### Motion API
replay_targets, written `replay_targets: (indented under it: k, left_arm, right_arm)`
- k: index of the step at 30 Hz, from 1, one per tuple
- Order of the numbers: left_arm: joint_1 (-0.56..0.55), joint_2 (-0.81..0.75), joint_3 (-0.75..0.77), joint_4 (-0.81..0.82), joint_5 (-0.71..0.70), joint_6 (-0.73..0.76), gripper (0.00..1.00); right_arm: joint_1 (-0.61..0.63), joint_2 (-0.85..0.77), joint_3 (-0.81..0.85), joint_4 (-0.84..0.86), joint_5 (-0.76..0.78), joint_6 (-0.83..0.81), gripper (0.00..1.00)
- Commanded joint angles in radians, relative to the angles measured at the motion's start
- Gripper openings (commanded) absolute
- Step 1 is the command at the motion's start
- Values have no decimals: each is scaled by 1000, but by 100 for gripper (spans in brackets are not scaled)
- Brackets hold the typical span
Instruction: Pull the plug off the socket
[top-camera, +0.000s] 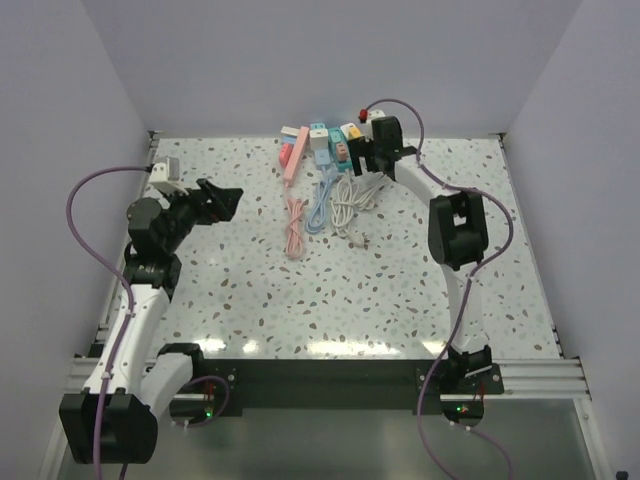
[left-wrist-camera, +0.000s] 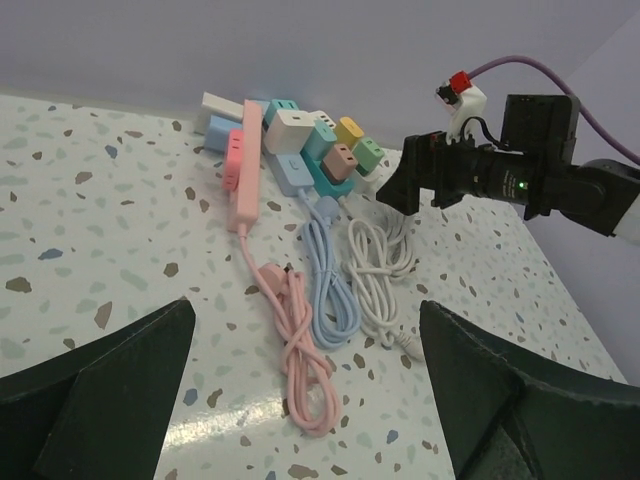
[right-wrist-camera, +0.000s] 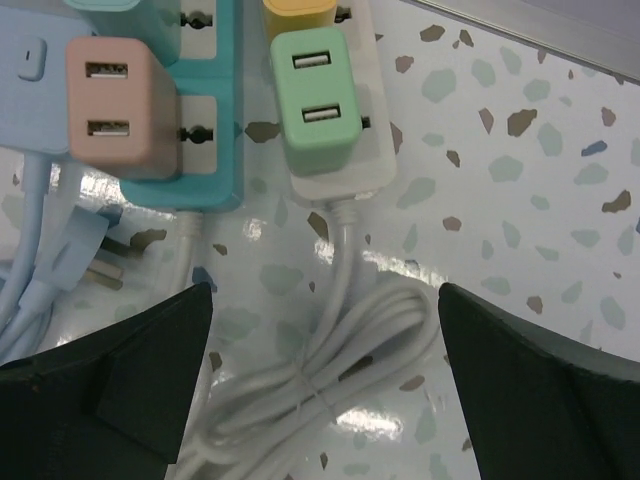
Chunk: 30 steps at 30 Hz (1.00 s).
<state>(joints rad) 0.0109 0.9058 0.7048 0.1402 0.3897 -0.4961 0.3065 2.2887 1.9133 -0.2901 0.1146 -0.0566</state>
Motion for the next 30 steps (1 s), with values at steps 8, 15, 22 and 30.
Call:
replay_targets:
  k: [8,15,22,30]
  left_arm:
    - [-2,33,2,18,-45,-13,100]
    - [-3,114,30,35,-40,-2,100]
    - [-2,173,45,52,-41,8,100]
    - [-3,183,36,81,-22,-2,100]
  right_arm:
    - [5,225,231,126,80,49,98]
    - [5,340,412,131,102,87,98]
    - [3,414,478,105,14,112,84]
    - [-15,298,353,28,23,167,23]
